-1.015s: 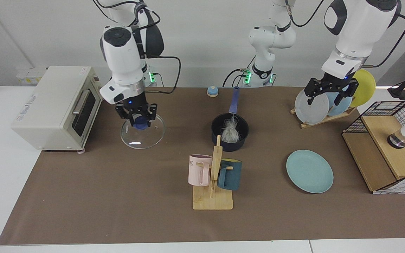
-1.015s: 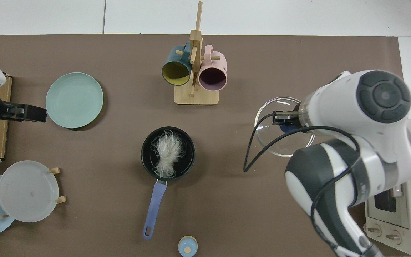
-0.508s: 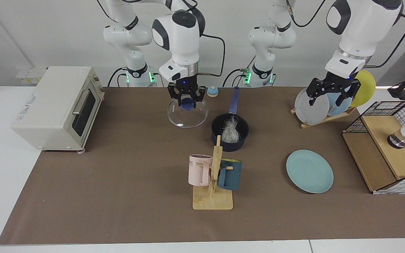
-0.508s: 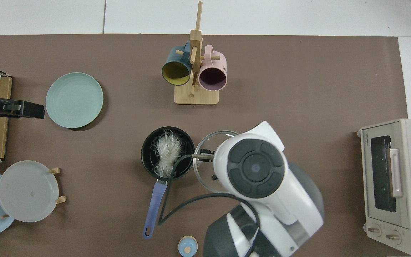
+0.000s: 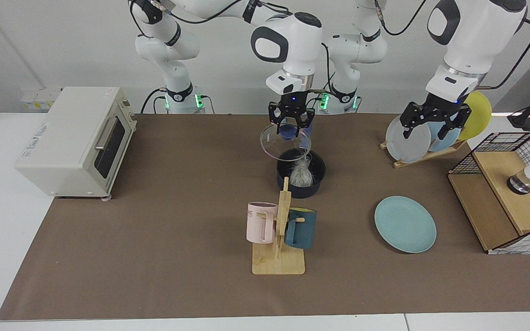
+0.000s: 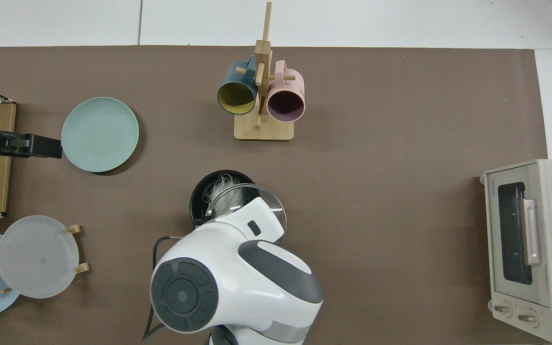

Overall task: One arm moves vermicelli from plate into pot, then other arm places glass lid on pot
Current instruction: 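Lift the glass lid with the right gripper and carry it over the saucepan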

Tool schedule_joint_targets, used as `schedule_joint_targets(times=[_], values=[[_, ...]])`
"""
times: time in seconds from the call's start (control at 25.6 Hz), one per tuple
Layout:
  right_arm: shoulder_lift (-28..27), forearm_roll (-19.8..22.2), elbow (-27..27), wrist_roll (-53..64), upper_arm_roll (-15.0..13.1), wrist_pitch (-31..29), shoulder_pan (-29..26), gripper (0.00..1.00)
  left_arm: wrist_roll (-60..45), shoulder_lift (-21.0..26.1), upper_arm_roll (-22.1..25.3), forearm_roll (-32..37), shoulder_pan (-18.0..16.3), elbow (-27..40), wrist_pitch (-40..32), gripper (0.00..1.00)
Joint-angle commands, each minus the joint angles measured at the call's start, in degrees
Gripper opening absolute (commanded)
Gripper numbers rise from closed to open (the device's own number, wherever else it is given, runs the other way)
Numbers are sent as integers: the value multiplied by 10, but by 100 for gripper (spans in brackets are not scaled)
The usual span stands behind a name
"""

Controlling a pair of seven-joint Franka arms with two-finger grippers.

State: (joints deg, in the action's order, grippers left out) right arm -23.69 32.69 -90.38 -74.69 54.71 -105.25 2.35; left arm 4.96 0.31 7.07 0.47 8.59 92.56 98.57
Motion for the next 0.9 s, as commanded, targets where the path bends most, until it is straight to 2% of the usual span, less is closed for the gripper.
schedule_joint_targets(times=[0.0,0.27,0.47,0.59,0.86], values=[[-165,118,147,-41,61,61,30,0,1,4,1,-10,1,-9,-2,100],[-181,135,127,-52,61,45,38,0,1,3,-1,-9,3,-10,-6,100],[-185,128,98,-63,64,27,28,0,1,3,-1,-9,5,-10,-6,100],[-184,130,77,-63,75,22,16,0,1,3,-1,-9,5,-10,-6,100],[-185,135,68,-63,77,18,7,0,1,3,-2,-9,5,-10,-7,100]])
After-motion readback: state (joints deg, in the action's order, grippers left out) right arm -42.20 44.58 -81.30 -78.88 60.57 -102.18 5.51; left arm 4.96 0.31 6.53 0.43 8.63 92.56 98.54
